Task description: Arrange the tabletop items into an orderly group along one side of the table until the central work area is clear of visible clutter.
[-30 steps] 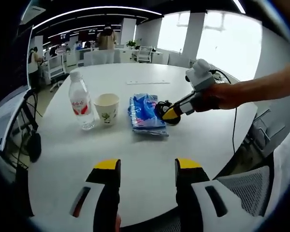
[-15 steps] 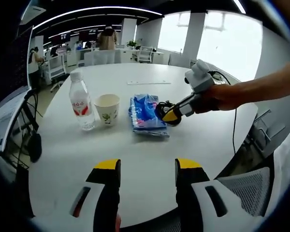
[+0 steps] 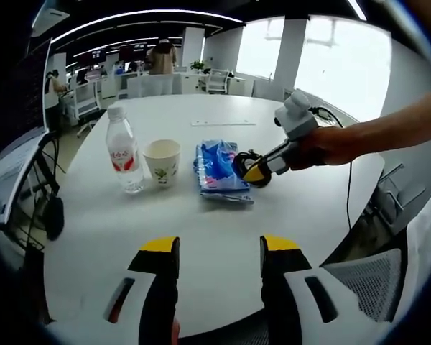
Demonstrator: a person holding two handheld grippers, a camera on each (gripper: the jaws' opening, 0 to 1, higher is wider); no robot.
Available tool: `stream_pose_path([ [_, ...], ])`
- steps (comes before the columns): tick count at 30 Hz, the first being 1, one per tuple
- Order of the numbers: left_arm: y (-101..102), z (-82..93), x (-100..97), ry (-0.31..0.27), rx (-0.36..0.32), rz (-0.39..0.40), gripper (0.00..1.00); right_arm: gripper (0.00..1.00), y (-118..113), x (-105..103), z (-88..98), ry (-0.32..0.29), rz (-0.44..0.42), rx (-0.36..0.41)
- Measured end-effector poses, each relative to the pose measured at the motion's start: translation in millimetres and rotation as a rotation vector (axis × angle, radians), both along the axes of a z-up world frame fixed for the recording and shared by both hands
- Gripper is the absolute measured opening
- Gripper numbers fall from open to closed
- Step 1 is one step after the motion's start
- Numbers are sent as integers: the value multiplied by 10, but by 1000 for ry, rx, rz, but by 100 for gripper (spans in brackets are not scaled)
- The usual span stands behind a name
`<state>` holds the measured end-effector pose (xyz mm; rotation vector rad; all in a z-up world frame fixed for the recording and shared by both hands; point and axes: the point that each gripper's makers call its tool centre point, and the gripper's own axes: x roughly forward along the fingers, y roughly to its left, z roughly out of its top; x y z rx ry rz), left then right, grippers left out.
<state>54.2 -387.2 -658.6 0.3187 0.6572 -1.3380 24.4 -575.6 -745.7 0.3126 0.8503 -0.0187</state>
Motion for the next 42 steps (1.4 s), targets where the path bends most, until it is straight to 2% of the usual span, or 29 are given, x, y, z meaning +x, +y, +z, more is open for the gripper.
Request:
stream_pose_path([
  [13,10,-37,-53,4,9,-15,44,9,-11,-34,-9,10,-8,-12],
  [17,-1,-28,-53,2,8,-15,44,1,-87,-51,-39,33,-16,-47],
  [24,3,-33,-49,4,10,-13,44,0,-95,-82,32,8,-42,-24],
  [29,-8,-34,-51,4,10,-15,43,0,-145,-99,168,-35,-65,-11],
  [42,-129,-58,-151,12,5,-50,44,0,-263,-310,393,-91,-95,-22],
])
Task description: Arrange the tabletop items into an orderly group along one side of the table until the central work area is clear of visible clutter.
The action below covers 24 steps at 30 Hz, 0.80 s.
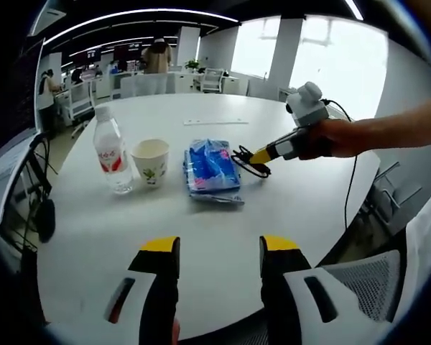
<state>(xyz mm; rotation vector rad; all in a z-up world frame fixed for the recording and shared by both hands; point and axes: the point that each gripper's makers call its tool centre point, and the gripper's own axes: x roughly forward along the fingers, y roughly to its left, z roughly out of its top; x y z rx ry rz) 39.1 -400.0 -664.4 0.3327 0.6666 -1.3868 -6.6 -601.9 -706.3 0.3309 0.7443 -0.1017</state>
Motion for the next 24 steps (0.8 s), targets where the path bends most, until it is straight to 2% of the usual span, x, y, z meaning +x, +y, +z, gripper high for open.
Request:
stream_pose_path([
  [10,-75,2,-40,0,-3,-25,44,0,-171,-229,162,-25,-50,-33],
  [24,-143,-5,-88,2,-1,-53,44,0,-284,-649,204,-16,-116,-48],
])
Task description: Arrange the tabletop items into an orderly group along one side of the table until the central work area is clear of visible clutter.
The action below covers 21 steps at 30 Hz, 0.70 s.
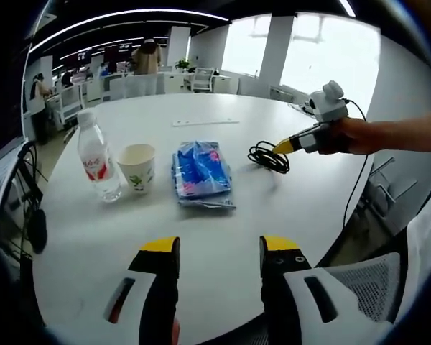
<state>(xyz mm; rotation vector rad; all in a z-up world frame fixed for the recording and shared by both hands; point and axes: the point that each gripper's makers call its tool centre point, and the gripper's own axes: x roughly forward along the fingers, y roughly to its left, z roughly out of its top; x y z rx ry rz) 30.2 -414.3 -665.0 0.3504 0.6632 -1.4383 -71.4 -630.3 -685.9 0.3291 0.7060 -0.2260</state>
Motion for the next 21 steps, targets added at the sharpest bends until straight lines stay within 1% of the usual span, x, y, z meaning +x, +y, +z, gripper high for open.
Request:
stream_pose_path([
  [6,-10,-10,0,-2,5,-6,44,0,35,-122,-35,6,-11,5],
  [14,-13,-15,18,-5,11,-10,44,0,109,-175,-46,15,-7,7],
  [21,-35,-5,30,-9,10,-12,44,0,296,-197,-138,27,20,21],
])
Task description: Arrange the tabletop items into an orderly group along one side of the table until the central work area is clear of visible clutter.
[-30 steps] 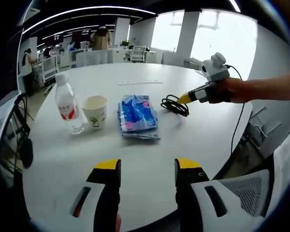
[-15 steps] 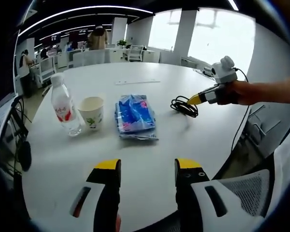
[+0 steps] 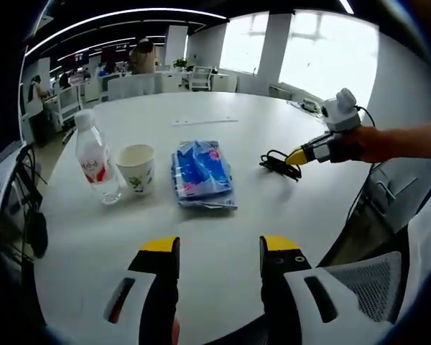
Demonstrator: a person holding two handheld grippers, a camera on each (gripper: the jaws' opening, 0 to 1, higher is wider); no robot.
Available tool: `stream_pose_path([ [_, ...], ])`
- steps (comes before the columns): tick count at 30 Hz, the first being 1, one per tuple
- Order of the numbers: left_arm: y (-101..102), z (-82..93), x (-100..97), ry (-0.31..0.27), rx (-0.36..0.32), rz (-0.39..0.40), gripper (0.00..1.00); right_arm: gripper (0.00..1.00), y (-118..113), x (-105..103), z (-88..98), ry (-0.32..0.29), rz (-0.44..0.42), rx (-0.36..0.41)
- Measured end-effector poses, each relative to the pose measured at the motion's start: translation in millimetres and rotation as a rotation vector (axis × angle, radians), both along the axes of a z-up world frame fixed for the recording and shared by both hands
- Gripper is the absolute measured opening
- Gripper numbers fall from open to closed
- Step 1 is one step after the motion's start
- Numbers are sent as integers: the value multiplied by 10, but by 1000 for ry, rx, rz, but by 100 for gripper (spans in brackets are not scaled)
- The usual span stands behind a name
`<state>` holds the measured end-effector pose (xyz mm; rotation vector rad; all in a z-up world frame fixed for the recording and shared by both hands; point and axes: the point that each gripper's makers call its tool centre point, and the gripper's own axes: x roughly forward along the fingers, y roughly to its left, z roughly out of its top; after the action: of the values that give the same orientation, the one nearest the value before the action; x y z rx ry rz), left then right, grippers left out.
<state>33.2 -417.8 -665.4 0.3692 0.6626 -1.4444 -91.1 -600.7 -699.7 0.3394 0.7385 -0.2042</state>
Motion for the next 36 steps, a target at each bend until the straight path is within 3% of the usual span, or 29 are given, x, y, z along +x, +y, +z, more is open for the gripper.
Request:
stream_pose_path([
  [6,-27,-9,-44,1,4,-11,44,0,179,-26,-175,30,36,19],
  [16,-65,-53,-97,17,16,-21,43,0,274,-8,-423,50,60,53],
  [30,-194,-77,-119,39,29,-16,42,1,315,-51,-646,100,69,58],
  [36,-229,-86,-124,50,28,-11,42,4,331,-69,-646,93,64,80],
])
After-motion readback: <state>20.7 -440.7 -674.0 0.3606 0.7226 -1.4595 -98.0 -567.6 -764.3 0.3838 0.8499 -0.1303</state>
